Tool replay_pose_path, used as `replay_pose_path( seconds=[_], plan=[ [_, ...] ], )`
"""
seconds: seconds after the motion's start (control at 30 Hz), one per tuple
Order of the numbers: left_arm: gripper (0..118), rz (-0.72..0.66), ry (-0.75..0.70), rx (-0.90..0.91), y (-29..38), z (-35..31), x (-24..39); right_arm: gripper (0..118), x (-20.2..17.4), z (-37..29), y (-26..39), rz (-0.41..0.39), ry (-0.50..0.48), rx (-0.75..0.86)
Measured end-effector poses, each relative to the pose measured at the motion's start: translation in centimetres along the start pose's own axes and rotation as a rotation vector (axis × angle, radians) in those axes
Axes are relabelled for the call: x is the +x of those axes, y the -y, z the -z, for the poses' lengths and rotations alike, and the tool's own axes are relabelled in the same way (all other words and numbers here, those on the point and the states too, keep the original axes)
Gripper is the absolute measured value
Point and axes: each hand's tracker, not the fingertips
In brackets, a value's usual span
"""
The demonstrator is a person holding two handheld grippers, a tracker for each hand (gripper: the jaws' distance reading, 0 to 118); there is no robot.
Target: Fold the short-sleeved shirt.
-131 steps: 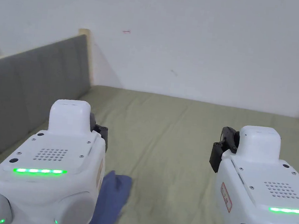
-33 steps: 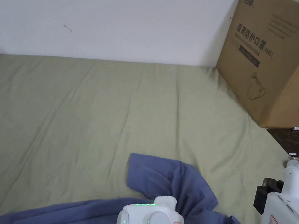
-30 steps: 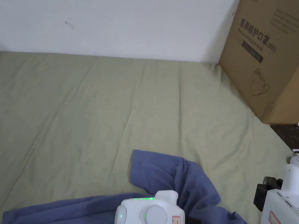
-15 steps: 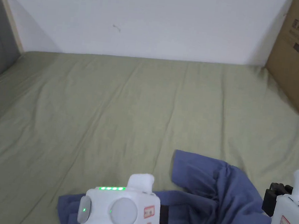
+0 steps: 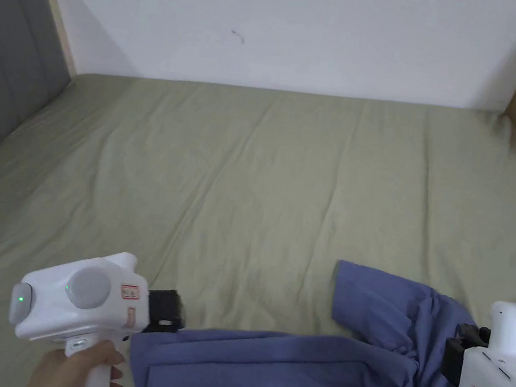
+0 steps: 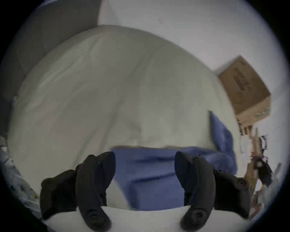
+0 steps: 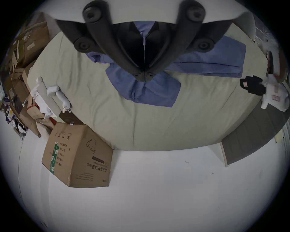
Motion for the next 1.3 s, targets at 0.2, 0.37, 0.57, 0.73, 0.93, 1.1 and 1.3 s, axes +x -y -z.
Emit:
replay_pose_path(
  seconds=[0.2, 0.37, 0.57, 0.73, 0.93, 1.1, 1.3],
  plan=[
    [65, 0.007, -0.101, -0.095, 0.9, 4.7, -1.0, 1, 0.0, 1.5, 0.9, 0.011, 0.004, -0.073],
    [3, 0.264, -0.261, -0.037, 1.9, 3.6, 2.9, 1, 0.1, 2.1, 1.4, 0.005, -0.002, -0.098],
    [3, 0.229, -0.224, -0.036, 2.0, 3.0, 3.4, 1, 1.4, 1.8, 1.6, -0.033, 0.023, -0.13],
    [3, 0.228, -0.132, 0.025, 0.9, -0.3, 3.1, 4, 6.0, 3.7, -1.2, 0.109, -0.05, -0.126],
    [3, 0.182, -0.047, 0.083, -0.2, -2.7, 3.0, 94, 7.8, 13.7, -6.7, -0.079, -0.046, -0.243],
    [3, 0.191, -0.055, 0.07, -0.1, -2.4, 3.5, 91, 7.2, 23.8, -7.3, -0.177, -0.005, -0.437],
    [3, 0.151, -0.054, 0.039, -0.7, -0.9, 3.0, 50, 6.5, 27.0, -5.1, -0.131, -0.004, -0.563]
  ],
)
